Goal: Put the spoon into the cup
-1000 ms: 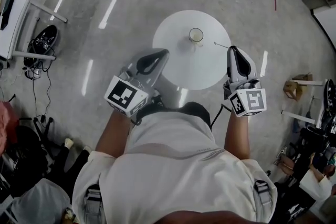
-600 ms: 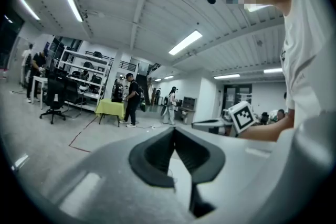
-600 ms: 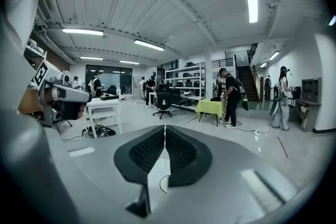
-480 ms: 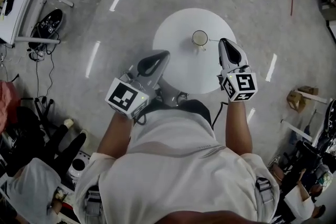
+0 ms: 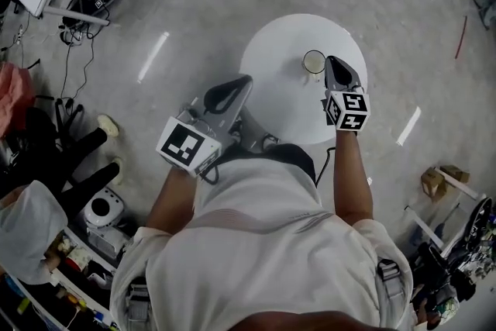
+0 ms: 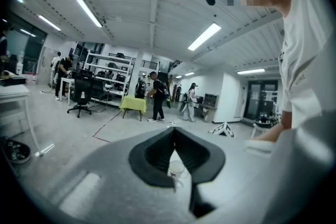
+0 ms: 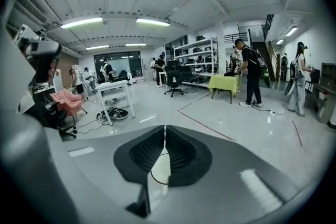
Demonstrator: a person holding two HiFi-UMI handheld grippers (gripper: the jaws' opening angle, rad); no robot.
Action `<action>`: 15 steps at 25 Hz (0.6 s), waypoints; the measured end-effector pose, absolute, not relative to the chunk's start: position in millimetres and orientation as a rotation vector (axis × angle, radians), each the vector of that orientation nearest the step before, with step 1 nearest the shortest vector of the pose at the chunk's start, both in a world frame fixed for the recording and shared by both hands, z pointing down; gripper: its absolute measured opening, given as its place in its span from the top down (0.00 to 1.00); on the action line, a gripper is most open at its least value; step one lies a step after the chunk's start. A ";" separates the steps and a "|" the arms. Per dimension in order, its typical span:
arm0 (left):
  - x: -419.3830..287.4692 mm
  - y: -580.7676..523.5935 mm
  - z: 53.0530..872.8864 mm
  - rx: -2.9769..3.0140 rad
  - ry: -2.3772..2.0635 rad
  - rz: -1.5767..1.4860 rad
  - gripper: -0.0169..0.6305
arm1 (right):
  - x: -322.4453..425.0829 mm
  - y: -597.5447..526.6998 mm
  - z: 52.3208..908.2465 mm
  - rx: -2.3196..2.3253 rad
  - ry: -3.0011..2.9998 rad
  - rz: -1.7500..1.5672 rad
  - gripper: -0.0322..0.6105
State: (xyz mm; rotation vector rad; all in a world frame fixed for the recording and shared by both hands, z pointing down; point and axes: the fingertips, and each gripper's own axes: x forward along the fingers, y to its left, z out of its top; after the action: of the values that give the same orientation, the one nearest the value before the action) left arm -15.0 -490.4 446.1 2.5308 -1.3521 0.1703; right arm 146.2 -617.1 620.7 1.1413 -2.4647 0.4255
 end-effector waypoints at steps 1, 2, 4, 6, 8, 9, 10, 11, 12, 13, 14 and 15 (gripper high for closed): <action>-14.5 -490.4 446.5 2.525 -1.358 0.169 0.97 | 144.8 -618.4 629.8 1.131 -2.452 0.440 0.93; -13.3 -490.8 446.5 2.524 -1.361 0.167 0.97 | 143.6 -619.7 638.3 1.124 -2.437 0.455 0.93; -12.4 -491.9 446.1 2.524 -1.360 0.168 0.97 | 139.3 -621.1 651.9 1.115 -2.412 0.481 0.93; -13.5 -492.8 446.8 2.524 -1.357 0.168 0.97 | 134.1 -621.2 660.5 1.111 -2.398 0.492 0.92; -13.2 -492.4 449.6 2.523 -1.354 0.171 0.97 | 132.2 -620.3 664.9 1.115 -2.394 0.496 0.92; -12.6 -492.4 451.4 2.521 -1.353 0.175 0.97 | 132.4 -620.1 665.7 1.119 -2.395 0.497 0.92; -11.9 -492.9 452.8 2.518 -1.352 0.180 0.97 | 132.9 -620.4 666.0 1.122 -2.395 0.498 0.91; -10.7 -493.6 453.6 2.516 -1.351 0.184 0.97 | 133.7 -620.8 665.8 1.122 -2.395 0.501 0.90; -9.1 -494.2 453.5 2.516 -1.349 0.187 0.97 | 135.1 -620.9 664.8 1.122 -2.395 0.505 0.89; -7.1 -494.6 452.6 2.519 -1.344 0.189 0.97 | 137.2 -620.7 662.3 1.126 -2.397 0.508 0.88; -5.3 -495.1 451.1 2.525 -1.339 0.189 0.97 | 139.8 -620.7 657.6 1.135 -2.402 0.508 0.88; -3.8 -495.7 449.0 2.533 -1.334 0.188 0.97 | 142.6 -621.2 650.4 1.150 -2.411 0.504 0.88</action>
State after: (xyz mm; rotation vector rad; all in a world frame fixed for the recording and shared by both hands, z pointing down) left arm -3.8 -495.7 449.0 2.5329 -1.3338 0.1880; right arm 142.6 -621.2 650.4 1.1501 -2.4108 0.5042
